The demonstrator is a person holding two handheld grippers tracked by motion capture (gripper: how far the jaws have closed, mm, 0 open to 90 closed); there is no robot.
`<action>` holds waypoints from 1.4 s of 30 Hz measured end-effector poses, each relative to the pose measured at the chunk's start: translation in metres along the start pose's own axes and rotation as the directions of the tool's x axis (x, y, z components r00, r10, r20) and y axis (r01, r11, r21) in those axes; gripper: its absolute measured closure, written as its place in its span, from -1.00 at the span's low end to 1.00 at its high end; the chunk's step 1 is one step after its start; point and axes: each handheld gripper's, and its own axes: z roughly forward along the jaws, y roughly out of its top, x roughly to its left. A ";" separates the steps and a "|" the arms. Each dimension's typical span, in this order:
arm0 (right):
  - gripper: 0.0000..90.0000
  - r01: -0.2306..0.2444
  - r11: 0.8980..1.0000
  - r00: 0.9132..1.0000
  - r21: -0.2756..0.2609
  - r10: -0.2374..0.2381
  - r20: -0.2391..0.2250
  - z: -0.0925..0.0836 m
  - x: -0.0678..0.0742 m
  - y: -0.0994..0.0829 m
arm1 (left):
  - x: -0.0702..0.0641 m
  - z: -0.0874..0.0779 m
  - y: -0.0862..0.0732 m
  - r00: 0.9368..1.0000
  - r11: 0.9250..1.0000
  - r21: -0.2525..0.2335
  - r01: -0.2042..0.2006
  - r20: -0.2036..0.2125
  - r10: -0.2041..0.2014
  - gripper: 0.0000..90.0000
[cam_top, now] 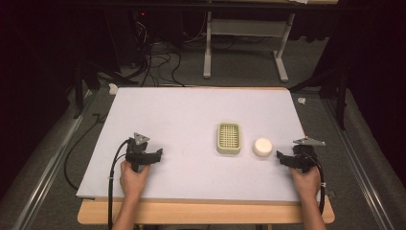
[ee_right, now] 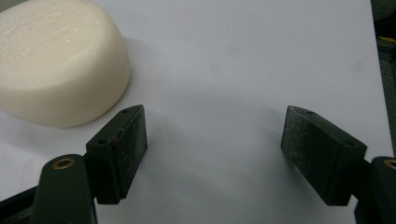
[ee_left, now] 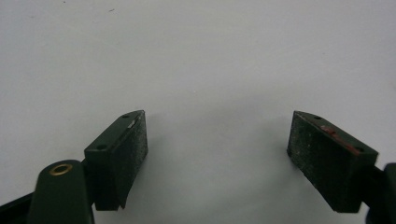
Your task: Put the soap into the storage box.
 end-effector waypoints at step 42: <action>-0.52 -0.015 1.000 0.999 0.002 0.015 -0.045 -0.007 0.002 0.001 | 0.001 0.001 0.000 1.000 1.000 0.002 0.007 0.004 -0.007 -0.55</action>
